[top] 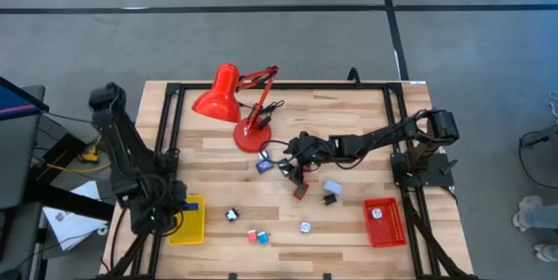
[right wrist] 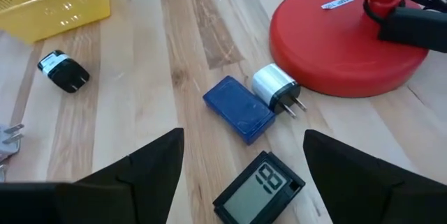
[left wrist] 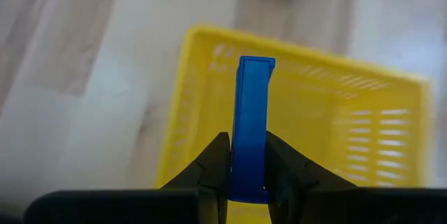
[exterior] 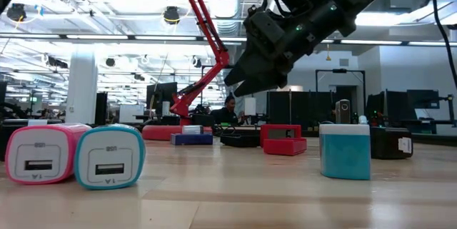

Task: Pick & Place Office items
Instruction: Put the blue digital timer into the yellow bin

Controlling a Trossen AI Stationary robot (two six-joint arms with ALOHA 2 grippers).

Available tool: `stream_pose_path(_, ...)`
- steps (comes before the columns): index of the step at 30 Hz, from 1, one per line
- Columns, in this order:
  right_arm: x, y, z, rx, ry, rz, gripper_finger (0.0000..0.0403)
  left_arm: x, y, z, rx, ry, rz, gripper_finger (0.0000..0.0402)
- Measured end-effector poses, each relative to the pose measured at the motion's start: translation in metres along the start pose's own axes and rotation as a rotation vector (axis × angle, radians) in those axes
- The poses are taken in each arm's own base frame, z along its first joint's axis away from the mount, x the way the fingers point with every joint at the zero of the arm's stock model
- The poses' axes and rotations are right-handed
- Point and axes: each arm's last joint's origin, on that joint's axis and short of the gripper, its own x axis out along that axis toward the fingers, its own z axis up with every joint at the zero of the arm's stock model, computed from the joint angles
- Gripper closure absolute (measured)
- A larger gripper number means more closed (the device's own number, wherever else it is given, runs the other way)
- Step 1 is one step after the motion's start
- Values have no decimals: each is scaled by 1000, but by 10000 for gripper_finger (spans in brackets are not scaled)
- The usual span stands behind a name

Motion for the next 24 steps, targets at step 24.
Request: stream_pose_path(24, 0, 2, 4, 4, -43, 14, 117, 33, -8, -17, 32, 40, 130, 324)
